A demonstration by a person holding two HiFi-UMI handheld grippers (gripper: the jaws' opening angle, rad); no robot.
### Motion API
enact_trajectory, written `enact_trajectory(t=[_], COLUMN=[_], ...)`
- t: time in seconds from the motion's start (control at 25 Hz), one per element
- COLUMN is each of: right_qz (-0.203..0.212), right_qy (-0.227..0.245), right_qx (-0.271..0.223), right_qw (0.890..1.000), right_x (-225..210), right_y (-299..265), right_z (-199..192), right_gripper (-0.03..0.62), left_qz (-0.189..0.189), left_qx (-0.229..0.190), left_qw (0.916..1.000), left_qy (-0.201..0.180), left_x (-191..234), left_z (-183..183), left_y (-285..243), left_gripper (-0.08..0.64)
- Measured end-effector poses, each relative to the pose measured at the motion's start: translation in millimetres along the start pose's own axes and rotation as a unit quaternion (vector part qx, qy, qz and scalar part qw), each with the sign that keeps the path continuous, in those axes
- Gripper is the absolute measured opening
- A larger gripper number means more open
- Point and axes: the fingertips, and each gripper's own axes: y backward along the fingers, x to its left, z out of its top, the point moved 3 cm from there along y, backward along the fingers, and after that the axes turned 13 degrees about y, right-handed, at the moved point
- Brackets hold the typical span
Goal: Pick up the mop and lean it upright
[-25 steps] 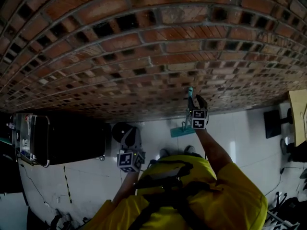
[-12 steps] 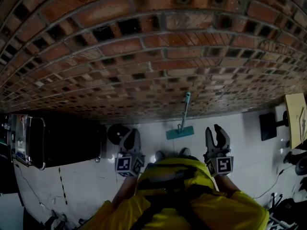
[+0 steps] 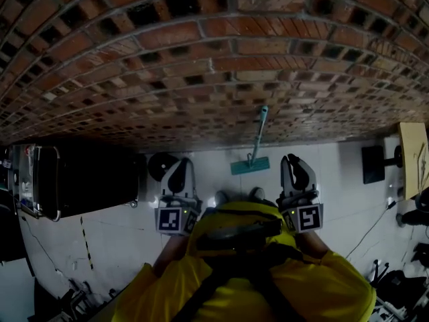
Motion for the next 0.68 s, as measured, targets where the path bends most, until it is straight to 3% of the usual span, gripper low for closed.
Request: enact_trajectory(t=[0.24, 0.48, 0.68], right_qz=[0.006, 0.023, 0.045], right_qy=[-0.014, -0.019, -0.032], right_qx=[0.041, 0.023, 0.021], right_qw=[0.999, 0.999, 0.998], right_x=[0, 10, 25], right_y=[7, 3, 2], right_z=[-8, -4, 1], right_gripper=[0.043, 0.043, 0.043], left_qz=[0.009, 0.008, 0.007], left_qx=[0.01, -0.014, -0.005], left_qw=[0.9996, 0.9994, 0.9992], left_qy=[-0.026, -0.029, -0.038], left_x=[-2, -4, -7], left_z=[-2, 6, 3], left_y=[14, 24, 36], left_gripper=[0.021, 0.021, 0.021])
